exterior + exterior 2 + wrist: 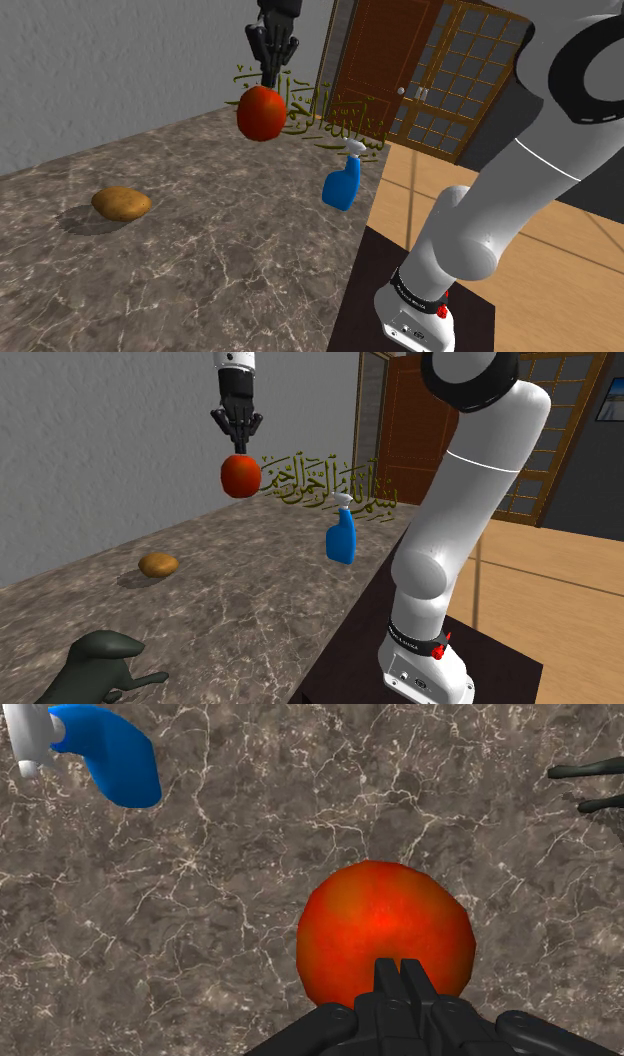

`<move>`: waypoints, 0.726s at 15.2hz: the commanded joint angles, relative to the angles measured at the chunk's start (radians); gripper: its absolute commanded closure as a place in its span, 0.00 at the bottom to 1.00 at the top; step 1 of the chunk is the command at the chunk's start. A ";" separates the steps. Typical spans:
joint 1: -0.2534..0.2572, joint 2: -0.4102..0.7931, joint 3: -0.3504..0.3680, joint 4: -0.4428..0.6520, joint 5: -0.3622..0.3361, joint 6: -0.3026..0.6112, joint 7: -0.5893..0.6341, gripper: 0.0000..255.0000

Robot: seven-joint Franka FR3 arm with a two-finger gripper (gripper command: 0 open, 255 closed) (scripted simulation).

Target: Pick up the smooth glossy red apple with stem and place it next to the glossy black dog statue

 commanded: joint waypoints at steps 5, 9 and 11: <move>0.057 -0.011 0.092 -0.013 0.025 0.021 0.151 1.00; 0.095 0.008 0.157 0.008 0.035 0.033 0.253 1.00; 0.115 0.025 0.190 0.025 0.036 0.039 0.305 1.00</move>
